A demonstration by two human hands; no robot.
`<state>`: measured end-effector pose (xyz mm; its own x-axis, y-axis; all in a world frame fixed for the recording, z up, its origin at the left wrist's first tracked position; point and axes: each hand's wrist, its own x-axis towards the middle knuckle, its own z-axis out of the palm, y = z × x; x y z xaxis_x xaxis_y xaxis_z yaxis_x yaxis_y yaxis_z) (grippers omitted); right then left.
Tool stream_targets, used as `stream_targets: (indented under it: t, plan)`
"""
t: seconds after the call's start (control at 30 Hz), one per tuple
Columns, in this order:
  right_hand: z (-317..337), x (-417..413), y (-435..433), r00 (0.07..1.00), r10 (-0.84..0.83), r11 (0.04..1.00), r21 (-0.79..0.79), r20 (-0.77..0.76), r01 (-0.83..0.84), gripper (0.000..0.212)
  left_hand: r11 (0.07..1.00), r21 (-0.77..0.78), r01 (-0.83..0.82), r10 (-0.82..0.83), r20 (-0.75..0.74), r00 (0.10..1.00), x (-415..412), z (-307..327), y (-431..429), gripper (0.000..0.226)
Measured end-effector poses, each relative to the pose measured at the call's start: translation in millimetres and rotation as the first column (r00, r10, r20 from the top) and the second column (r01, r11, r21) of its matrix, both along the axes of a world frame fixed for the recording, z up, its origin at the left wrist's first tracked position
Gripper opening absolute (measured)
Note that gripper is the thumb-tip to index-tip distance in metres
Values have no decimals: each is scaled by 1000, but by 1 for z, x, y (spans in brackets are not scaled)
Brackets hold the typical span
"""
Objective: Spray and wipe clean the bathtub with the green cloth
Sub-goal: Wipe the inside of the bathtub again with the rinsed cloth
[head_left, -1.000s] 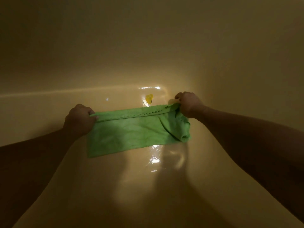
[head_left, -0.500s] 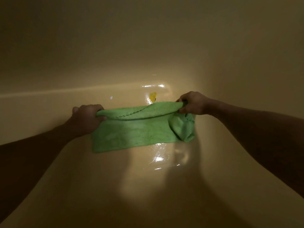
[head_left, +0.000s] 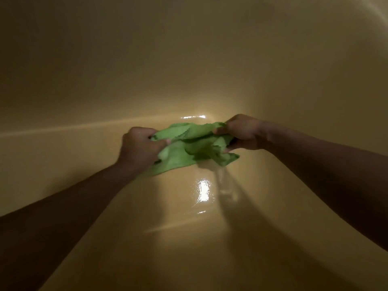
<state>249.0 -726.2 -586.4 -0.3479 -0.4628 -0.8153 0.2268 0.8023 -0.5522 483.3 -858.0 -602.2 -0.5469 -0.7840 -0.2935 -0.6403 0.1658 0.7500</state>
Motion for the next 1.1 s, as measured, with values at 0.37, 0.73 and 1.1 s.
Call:
stream_targets:
  t: [0.37,0.73,1.1]
  plan:
    - [6,10,-1,999,38,997,-70,18,-36,16,771,601,212,-8,-324,946,-34,2,66,61]
    - [30,-18,52,948,268,952,-199,174,-233,39,753,-28,658,-653,97,751,-63,-3,14,111]
    - [55,-49,82,594,578,794,219,-559,-567,25,647,-259,717,-701,168,693,-93,3,11,29]
